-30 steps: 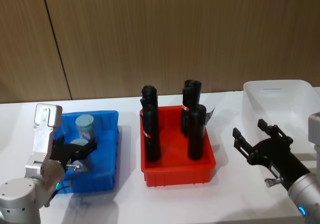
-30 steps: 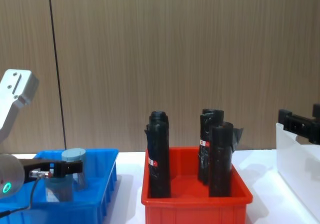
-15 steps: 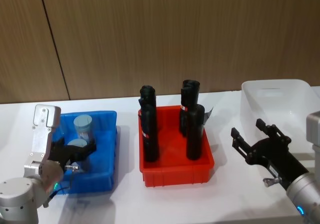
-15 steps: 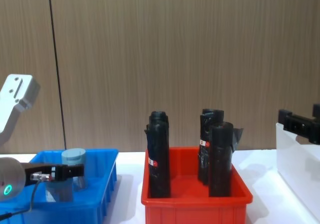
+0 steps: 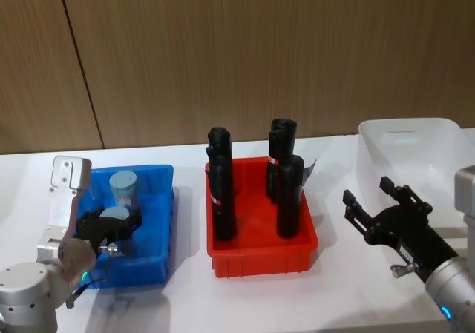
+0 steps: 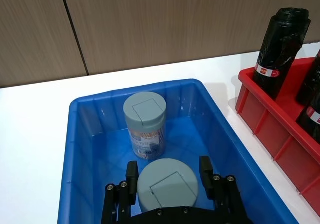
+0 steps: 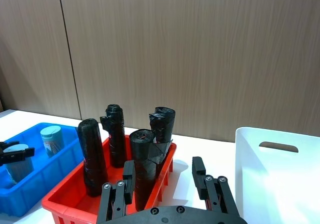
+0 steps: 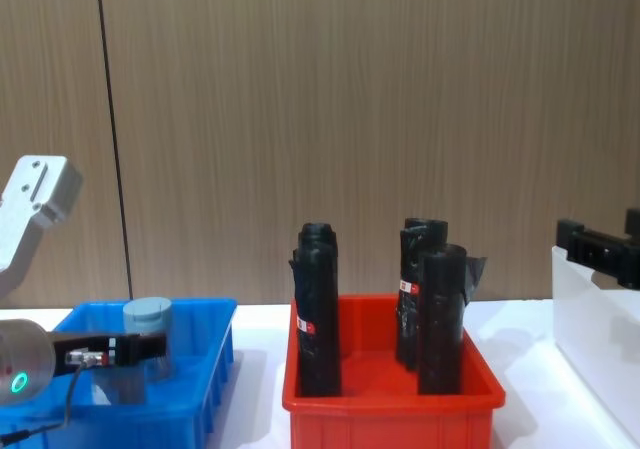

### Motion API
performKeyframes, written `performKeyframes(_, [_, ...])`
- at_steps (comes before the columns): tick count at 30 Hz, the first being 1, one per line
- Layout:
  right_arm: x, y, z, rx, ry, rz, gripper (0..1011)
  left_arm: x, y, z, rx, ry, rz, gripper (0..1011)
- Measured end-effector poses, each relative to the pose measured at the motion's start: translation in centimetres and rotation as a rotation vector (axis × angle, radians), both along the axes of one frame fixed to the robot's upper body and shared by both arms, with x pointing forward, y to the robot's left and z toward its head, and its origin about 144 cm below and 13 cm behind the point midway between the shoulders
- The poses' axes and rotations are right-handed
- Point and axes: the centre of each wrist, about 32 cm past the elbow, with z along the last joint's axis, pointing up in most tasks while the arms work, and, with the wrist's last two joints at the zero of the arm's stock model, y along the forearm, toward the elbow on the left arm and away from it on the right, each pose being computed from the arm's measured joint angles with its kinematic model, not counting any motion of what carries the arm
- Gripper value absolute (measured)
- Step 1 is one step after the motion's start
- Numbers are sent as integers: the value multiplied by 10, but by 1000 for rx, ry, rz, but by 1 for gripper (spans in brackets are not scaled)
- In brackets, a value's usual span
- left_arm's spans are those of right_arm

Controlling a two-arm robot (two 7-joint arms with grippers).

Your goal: Pick the cotton swabs from the blue box and place them into the white box.

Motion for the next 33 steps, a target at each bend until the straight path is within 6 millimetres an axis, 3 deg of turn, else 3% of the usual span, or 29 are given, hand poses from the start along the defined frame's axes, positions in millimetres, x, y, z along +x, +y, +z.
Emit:
performKeyframes(3, [0, 0, 0, 0, 0, 0, 711, 0, 0, 0, 0, 5, -1, 743])
performKeyframes(4, [0, 0, 0, 0, 0, 0, 711, 0, 0, 0, 1, 7, -1, 679])
performKeyframes(6, [0, 0, 0, 0, 0, 0, 711, 0, 0, 1, 1, 8, -2, 670])
performKeyframes(20, [0, 0, 0, 0, 0, 0, 711, -4, -4, 22, 38, -51, -31, 669])
performKeyframes(33, [0, 0, 0, 0, 0, 0, 711, -12, -15, 67, 70, -200, -136, 669])
